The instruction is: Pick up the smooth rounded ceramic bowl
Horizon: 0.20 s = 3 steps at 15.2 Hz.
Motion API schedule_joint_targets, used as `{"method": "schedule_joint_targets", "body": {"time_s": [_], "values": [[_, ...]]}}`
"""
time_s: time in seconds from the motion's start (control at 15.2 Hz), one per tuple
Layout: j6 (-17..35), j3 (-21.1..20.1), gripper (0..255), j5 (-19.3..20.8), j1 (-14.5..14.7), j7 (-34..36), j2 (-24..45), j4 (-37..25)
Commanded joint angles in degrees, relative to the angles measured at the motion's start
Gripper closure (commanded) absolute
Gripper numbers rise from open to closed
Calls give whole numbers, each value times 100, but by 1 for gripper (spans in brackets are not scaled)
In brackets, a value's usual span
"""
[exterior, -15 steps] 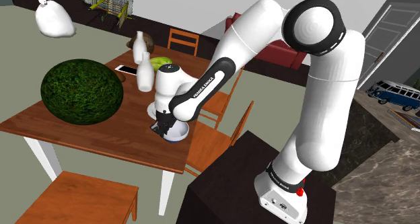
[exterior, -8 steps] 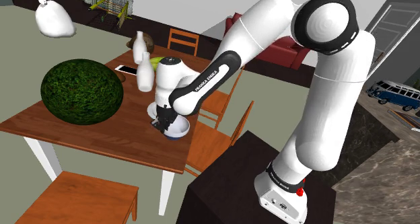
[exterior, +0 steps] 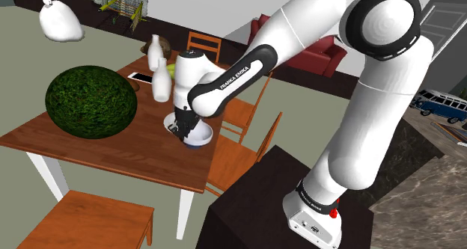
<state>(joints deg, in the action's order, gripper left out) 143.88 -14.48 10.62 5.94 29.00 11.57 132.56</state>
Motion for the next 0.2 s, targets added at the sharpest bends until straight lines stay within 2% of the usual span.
{"method": "schedule_joint_targets", "body": {"time_s": [0.0,0.13], "values": [[-159,-32,255,-82,-12,-58,-126,-40],[-169,-33,255,-88,-12,-63,-136,-41]]}}
